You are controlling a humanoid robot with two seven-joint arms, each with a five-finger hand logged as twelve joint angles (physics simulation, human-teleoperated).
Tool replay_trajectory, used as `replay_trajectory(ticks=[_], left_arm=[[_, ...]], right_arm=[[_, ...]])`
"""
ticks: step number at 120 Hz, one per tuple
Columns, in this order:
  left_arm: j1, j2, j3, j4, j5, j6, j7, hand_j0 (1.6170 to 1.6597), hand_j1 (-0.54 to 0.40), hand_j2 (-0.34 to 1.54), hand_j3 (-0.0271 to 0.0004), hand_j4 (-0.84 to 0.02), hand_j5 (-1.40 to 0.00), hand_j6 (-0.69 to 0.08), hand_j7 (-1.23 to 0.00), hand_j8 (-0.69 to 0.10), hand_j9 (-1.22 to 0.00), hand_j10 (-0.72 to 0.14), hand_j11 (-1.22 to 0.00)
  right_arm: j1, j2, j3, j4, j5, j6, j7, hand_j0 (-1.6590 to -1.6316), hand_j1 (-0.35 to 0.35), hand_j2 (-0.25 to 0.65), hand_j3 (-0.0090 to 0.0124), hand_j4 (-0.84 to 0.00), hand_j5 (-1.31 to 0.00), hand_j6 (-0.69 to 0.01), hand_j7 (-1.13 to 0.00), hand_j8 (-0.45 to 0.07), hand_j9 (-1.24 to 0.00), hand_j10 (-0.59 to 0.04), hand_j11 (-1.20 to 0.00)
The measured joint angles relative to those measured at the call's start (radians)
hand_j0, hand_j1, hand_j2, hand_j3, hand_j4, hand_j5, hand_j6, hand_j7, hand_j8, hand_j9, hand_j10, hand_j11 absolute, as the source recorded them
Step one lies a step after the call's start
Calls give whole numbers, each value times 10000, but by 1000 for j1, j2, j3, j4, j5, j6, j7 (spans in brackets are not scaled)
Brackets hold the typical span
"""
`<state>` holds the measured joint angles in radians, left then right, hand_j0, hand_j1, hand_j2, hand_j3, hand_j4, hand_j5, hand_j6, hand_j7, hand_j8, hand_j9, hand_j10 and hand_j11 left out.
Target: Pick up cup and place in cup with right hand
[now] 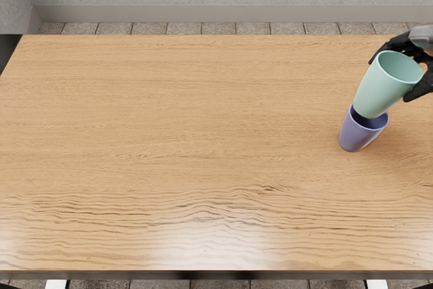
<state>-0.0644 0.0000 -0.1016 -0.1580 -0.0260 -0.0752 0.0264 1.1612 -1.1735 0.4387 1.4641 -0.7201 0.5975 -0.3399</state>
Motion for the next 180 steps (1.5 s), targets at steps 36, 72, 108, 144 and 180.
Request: replay_trajectory(ticks=[36,72,108,144,180], left_arm=[[0,0,0,0,0,0,0,16581,3354,25,-2,-115,-149,-116,-149,-115,-149,-114,-149],[0,0,0,0,0,0,1,16581,3357,24,-2,-113,-146,-113,-145,-113,-145,-112,-145],[0,0,0,0,0,0,1,16581,3355,25,-2,-114,-148,-115,-148,-115,-148,-114,-148],[0,0,0,0,0,0,0,16581,3354,25,-2,-115,-149,-115,-148,-115,-148,-114,-148],[0,0,0,0,0,0,0,16581,3355,24,-2,-114,-148,-115,-147,-114,-147,-113,-147]], right_arm=[[-21,11,-22,-48,-3,-3,49,-16581,1436,-415,5,-3527,-5817,-2828,-5686,-3404,-5835,-4286,-5832],[-37,25,-28,-80,-9,-16,79,-16581,1371,-496,5,-3590,-5792,-2876,-5672,-3452,-5812,-4282,-5809],[-58,33,-30,-116,-20,-17,110,-16581,1332,-529,5,-3640,-5780,-2918,-5659,-3495,-5795,-4274,-5792],[-71,49,-57,-158,-38,-17,165,-16581,1328,-512,5,-3656,-5764,-2933,-5651,-3514,-5782,-4275,-5779],[-83,56,-72,-176,-40,-43,187,-16581,1506,-331,5,-3540,-5729,-2814,-5620,-3394,-5743,-4259,-5740]])
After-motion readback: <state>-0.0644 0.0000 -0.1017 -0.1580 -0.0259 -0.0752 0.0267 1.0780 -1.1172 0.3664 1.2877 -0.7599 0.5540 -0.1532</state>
